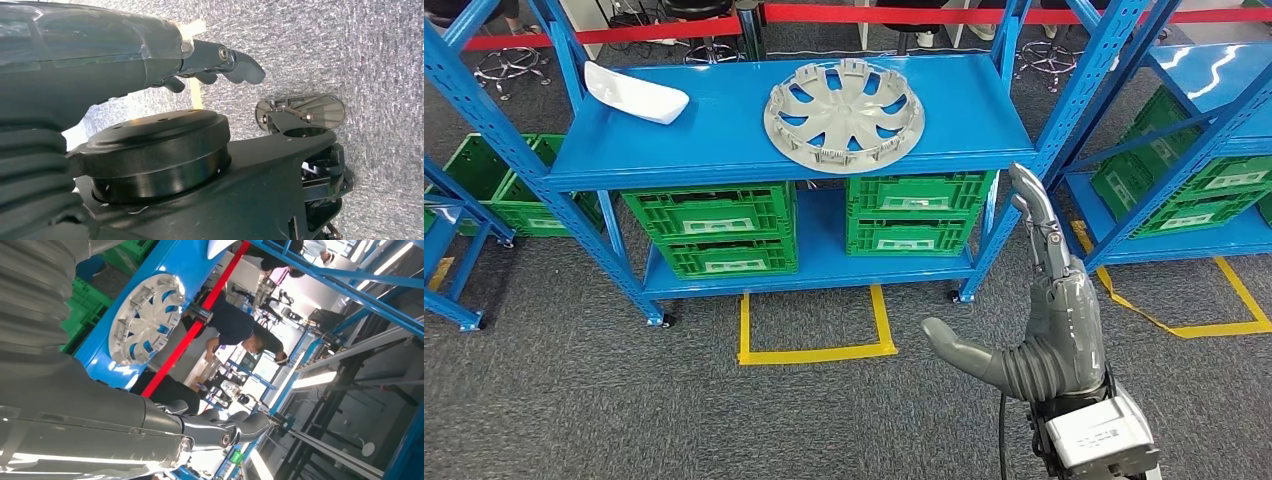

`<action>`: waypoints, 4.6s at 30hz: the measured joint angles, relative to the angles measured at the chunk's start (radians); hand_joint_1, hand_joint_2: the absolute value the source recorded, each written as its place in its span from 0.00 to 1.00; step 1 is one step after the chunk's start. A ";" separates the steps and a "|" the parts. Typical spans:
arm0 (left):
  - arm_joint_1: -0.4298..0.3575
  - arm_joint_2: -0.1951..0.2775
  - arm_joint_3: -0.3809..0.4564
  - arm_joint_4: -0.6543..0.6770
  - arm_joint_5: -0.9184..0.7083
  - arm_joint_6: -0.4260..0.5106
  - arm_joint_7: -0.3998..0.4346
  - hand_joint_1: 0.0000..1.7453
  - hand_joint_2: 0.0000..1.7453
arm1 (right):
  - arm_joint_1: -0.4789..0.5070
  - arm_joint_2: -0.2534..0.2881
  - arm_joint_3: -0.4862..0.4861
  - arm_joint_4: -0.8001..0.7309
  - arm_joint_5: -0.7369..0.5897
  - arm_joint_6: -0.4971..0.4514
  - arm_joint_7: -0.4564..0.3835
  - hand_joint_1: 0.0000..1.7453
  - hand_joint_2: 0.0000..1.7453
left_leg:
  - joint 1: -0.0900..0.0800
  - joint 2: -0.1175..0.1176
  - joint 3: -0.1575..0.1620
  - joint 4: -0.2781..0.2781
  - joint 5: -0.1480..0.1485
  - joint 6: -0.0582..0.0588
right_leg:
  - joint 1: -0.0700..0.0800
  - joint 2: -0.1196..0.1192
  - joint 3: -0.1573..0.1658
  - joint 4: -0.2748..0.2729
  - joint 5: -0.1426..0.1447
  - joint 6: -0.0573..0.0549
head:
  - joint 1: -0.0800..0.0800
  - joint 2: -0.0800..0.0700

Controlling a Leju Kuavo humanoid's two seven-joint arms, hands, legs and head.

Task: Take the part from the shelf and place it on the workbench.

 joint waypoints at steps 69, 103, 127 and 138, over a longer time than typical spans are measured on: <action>-0.005 0.007 -0.073 0.001 -0.005 -0.017 -0.011 0.00 0.00 | 0.025 -0.005 -0.006 -0.016 -0.005 -0.013 -0.006 0.00 1.00 | 0.007 0.000 -0.142 0.139 0.001 -0.019 | -0.007 0.015 0.070 0.003 -0.061 -0.021 | -0.013 0.000; -0.010 0.001 -0.074 0.002 -0.001 -0.018 -0.012 0.00 0.00 | 0.025 -0.009 -0.007 -0.022 -0.001 -0.018 0.006 0.00 1.00 | 0.016 0.006 -0.099 0.079 0.038 -0.037 | -0.002 0.031 0.006 0.042 -0.037 -0.021 | -0.005 0.000; -0.010 -0.002 -0.080 0.001 0.010 -0.016 -0.018 0.00 0.00 | 0.027 -0.010 -0.025 -0.022 -0.003 -0.043 0.035 0.00 1.00 | 0.007 -0.006 -0.095 0.077 0.023 0.011 | -0.003 0.020 0.021 0.014 -0.038 0.009 | 0.041 0.000; -0.010 -0.003 -0.093 0.001 0.006 -0.019 -0.018 0.00 0.00 | 0.022 -0.043 -0.068 -0.001 0.148 0.013 0.224 0.00 1.00 | 0.007 -0.006 -0.087 0.070 0.024 0.010 | -0.003 0.020 0.026 0.014 -0.040 0.009 | 0.038 0.000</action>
